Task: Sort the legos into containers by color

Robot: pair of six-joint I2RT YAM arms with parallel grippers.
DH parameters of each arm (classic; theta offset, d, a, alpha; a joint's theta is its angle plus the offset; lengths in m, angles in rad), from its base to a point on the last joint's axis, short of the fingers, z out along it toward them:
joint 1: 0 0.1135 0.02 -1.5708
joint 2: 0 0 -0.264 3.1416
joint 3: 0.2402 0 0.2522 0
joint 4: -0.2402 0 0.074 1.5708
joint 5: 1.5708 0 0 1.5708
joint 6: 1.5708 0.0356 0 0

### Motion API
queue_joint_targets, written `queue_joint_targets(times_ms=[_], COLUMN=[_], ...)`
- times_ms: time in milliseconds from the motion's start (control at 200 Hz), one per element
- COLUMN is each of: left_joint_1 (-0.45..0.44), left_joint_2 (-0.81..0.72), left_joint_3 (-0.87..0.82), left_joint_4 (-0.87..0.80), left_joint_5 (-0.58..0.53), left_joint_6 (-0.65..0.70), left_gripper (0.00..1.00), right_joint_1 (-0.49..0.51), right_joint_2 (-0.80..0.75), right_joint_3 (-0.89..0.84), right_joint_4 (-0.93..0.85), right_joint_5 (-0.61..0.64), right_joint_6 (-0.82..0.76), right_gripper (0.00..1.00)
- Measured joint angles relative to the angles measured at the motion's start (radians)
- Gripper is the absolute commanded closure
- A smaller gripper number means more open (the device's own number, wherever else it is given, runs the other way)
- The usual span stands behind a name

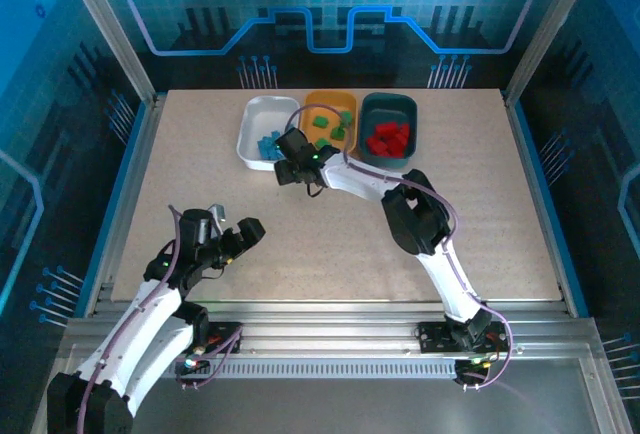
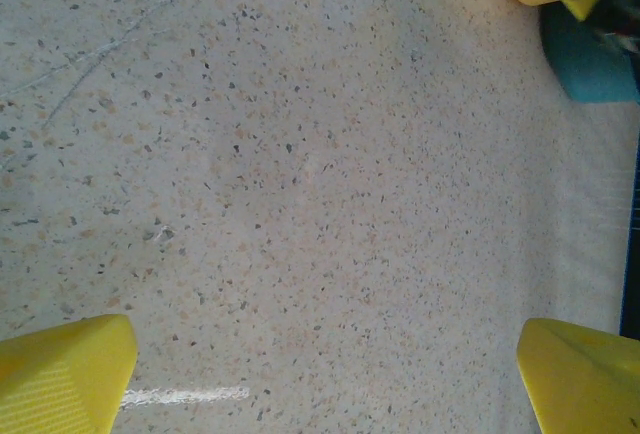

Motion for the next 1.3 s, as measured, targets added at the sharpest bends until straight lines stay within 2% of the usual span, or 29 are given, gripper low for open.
queue_joint_targets(times_ms=[220,535,685,850,1036,1166,1301], left_joint_1=[0.000,0.000,0.000,0.000,0.000,0.000,0.000], left_joint_2=[0.000,0.034,0.046,0.048,0.048,0.047,0.043], left_joint_3=[0.000,0.000,0.000,0.000,0.000,0.000,0.002], left_joint_4=[0.001,0.006,0.019,0.027,0.027,0.026,0.025], left_joint_5=[0.000,-0.002,-0.001,-0.001,-0.001,-0.002,-0.005], left_joint_6=[0.000,0.003,0.003,0.003,0.003,0.003,0.005], left_gripper=[0.01,0.01,0.01,0.01,0.01,0.01,0.01], right_joint_1=[-0.020,-0.062,-0.078,-0.082,-0.081,-0.074,-0.045], right_joint_2=[0.134,0.296,0.346,0.350,0.345,0.292,0.153], right_joint_3=[0.119,0.469,0.575,0.572,0.547,0.451,0.231], right_joint_4=[-0.048,-0.231,-0.300,-0.336,-0.322,-0.279,-0.230], right_joint_5=[0.003,-0.008,-0.043,-0.071,-0.076,-0.068,-0.041], right_joint_6=[-0.002,-0.001,0.005,0.008,0.001,-0.010,-0.013], right_gripper=[0.27,0.30,0.41,0.51,0.70,0.71,0.70])
